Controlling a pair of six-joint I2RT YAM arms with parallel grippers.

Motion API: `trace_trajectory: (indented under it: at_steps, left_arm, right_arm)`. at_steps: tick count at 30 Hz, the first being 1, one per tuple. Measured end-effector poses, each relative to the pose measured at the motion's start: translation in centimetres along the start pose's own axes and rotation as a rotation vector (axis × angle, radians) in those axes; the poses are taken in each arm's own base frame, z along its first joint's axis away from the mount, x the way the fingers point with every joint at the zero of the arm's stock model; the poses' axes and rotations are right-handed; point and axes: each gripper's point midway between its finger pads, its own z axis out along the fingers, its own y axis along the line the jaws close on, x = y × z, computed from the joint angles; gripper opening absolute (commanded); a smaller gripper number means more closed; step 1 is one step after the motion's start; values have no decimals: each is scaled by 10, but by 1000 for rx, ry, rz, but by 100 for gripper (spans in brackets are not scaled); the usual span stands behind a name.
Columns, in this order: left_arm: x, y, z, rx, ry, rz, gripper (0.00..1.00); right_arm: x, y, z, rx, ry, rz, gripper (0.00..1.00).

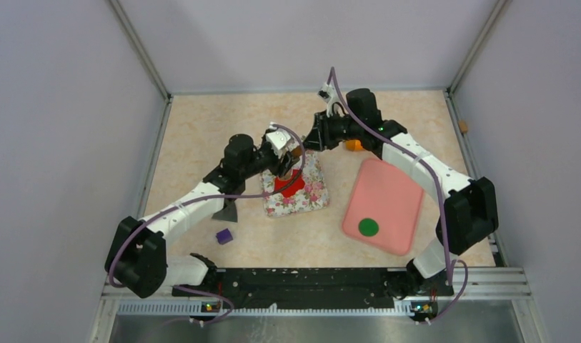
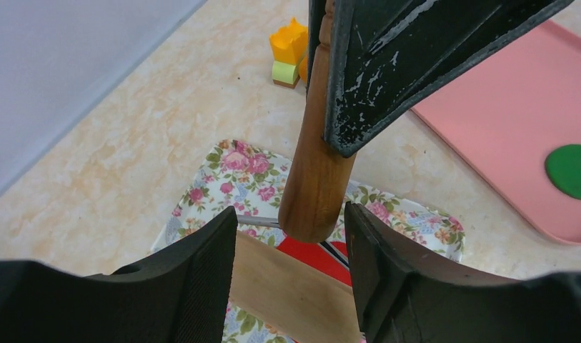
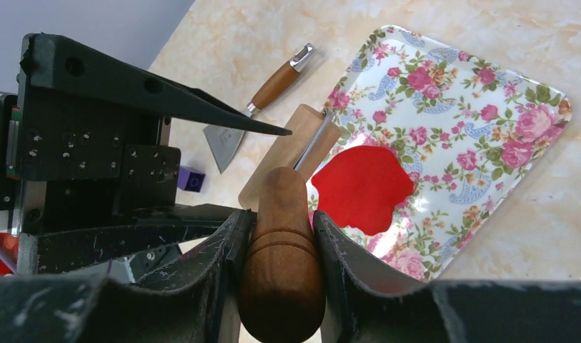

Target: Roll out the dumpling wrappers from the dough

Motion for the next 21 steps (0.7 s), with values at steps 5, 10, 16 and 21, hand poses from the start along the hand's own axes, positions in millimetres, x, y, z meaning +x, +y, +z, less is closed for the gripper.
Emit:
trace_trajectory:
  at_steps: [5, 10, 16, 21]
  left_arm:
    - [-5, -3, 5, 49, -16, 73, 55]
    - [-6, -13, 22, 151, -1, 74, 27]
    - [0, -21, 25, 217, 14, 80, 0]
    - [-5, -20, 19, 290, 25, 32, 0]
  right_arm:
    - [1, 4, 0, -24, 3, -2, 0]
    - [2, 6, 0, -34, 8, -1, 0]
    - [6, 2, -4, -22, 12, 10, 16]
    - [4, 3, -13, -69, 15, -3, 57]
